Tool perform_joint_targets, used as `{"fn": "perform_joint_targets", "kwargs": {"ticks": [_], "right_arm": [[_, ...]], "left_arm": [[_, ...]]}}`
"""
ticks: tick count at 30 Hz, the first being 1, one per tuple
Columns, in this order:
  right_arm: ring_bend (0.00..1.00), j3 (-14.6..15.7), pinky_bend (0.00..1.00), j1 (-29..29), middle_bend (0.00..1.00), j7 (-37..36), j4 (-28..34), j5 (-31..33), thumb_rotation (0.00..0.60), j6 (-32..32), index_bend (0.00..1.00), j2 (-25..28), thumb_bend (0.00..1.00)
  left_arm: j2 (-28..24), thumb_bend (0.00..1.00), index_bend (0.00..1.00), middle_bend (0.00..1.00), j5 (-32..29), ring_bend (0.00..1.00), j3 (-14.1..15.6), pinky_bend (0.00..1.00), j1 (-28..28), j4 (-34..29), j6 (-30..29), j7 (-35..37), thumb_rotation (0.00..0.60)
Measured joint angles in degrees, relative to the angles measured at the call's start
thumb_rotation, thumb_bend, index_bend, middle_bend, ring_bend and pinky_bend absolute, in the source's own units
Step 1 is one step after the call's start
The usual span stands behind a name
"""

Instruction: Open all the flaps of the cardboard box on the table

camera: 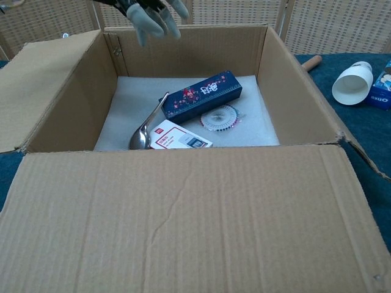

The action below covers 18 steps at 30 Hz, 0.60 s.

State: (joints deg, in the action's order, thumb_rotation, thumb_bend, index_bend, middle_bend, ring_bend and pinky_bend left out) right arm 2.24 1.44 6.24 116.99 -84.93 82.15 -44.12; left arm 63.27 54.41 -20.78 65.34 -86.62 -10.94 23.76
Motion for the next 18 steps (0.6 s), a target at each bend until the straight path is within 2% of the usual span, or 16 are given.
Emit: {"fn": "perform_joint_targets", "kwargs": {"ticks": [3,5,7,9,11,18], "right_arm": [[0.00,0.11,0.00,0.13,0.00,-0.24,0.00,-0.45,0.600,0.28,0.00,0.08,0.00],[0.00,0.05,0.00,0.25,0.00,-0.20,-0.06,-0.50,0.600,0.67,0.00,0.05,0.00],[0.00,-0.15,0.00,0.38,0.00,0.53,-0.15,-0.24,0.600,1.19,0.00,-0.20,0.00],[0.00,-0.50,0.00,0.51,0.00,1.80,-0.33,0.05,0.600,1.94,0.00,-0.71,0.00],[0.00,-1.20,0.00,0.66,0.00,3.93,-0.83,0.44,0.600,3.40,0.00,-1.99,0.00],[0.00,-3.43,0.00,0.39,0.00,6.23,-3.15,2.46,0.600,5.17,0.00,-5.54,0.00]], "left_arm": [[-2.11,0.26,0.20,0.26,3.05,0.20,-2.32,0.41,-3.45,-2.43,-1.94,0.53,0.600],[-3.03,0.26,0.20,0.21,4.91,0.17,-3.00,0.36,-5.30,-3.53,-4.54,0.42,0.600],[-3.89,0.26,0.20,0.14,6.73,0.10,-3.36,0.24,-7.04,-4.50,-7.38,0.25,0.600],[-5.02,0.26,0.19,0.04,9.24,0.02,-3.55,0.06,-9.41,-5.69,-11.00,0.01,0.600],[-6.46,0.26,0.19,0.00,12.06,0.00,-3.39,0.00,-11.99,-6.97,-14.69,-0.39,0.600],[-11.68,0.26,0.18,0.00,20.30,0.00,-1.19,0.00,-20.11,-11.03,-26.26,-1.62,0.600]]}}
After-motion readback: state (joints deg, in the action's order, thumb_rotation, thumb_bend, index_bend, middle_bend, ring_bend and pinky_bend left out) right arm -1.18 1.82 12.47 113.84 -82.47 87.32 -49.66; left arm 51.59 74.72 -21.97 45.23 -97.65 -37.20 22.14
